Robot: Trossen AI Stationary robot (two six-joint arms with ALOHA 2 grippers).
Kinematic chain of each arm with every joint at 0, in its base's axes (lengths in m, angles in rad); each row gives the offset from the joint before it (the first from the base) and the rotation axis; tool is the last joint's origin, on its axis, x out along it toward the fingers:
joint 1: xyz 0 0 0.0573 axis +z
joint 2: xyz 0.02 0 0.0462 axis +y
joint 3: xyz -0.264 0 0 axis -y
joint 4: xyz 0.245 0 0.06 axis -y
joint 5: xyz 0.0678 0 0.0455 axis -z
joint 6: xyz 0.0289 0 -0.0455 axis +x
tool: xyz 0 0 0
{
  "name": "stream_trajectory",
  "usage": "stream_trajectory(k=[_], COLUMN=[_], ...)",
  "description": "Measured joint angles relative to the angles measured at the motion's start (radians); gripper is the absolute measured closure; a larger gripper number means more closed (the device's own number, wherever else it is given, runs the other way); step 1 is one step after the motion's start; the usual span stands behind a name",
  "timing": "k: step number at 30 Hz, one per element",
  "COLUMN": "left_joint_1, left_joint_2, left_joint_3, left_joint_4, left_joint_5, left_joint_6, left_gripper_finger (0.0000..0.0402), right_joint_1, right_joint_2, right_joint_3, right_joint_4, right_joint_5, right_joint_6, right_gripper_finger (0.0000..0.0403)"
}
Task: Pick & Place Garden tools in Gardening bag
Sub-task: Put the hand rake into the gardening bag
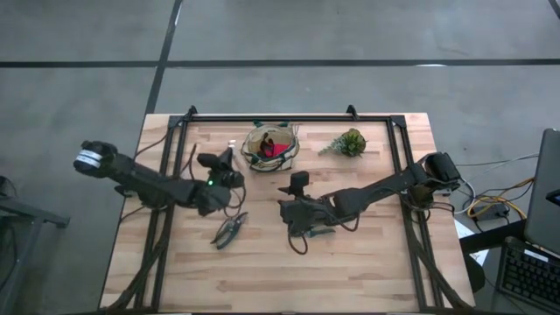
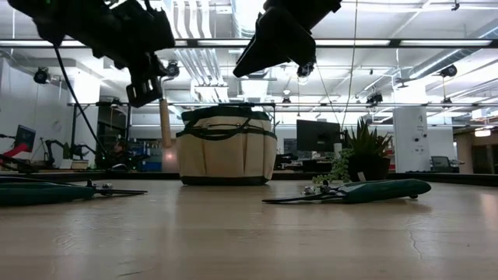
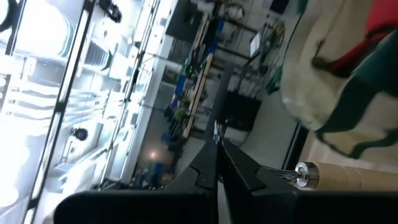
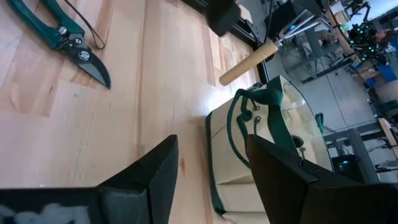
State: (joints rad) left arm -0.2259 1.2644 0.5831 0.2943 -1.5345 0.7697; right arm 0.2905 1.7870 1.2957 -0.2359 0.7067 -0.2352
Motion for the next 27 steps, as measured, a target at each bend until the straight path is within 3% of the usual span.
stream_trajectory(k=[8,27], left_joint_1=[0.098,0.237], left_joint_2=[-0.011,-0.043], left_joint_3=[0.01,0.102], left_joint_4=[0.002,0.055], left_joint_5=[0.113,0.22], left_joint_6=[0.073,0.279], left_gripper_finger=[0.0393,0.0394], right_joint_1=[0.0,0.0], right_joint_2=[0.0,0.0], right_joint_3=[-0.002,-0.003], right_joint_4=[-0.001,-0.098], right_joint_5=[0.0,0.0], right_joint_6=[0.014,0.106], right_gripper_finger=[0.0216,0.0216])
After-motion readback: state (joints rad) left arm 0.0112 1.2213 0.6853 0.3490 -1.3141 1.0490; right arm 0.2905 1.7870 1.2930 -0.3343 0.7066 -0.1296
